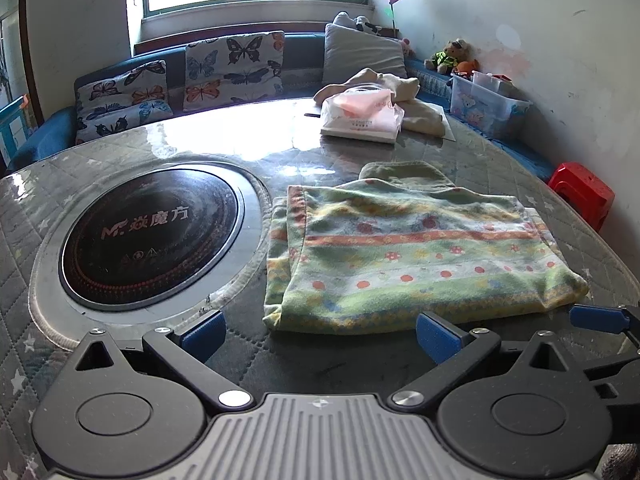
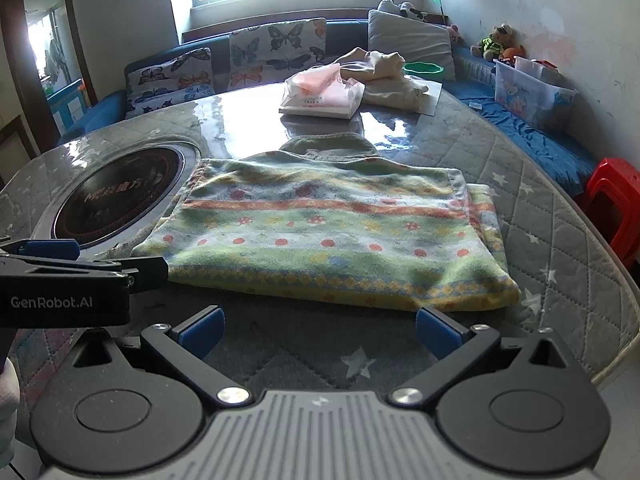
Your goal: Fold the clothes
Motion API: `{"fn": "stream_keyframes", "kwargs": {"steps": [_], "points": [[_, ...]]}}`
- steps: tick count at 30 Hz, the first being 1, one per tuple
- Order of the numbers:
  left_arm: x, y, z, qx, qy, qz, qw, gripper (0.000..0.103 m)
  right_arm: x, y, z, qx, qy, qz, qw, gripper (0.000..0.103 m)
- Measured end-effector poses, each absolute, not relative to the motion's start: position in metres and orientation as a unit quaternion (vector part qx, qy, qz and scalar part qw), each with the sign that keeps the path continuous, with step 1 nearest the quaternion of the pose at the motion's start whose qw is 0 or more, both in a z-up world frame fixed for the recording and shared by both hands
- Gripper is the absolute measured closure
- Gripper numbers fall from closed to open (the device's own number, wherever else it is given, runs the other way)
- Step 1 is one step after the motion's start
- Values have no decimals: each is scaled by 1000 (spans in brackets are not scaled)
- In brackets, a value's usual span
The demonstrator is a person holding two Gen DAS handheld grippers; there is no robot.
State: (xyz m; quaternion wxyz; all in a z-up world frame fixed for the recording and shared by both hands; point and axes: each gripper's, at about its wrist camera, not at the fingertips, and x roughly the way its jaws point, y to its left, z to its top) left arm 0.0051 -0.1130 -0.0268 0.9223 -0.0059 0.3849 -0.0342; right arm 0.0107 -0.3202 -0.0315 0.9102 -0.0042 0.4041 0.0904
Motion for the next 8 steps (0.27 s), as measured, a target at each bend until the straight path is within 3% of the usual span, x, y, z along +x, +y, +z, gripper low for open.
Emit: {"fn": "stream_keyframes", "kwargs": {"steps": [8], "points": [[3, -115, -25, -4, 377, -41, 925, 0, 12, -322, -33, -4, 404, 90, 910, 0]]}}
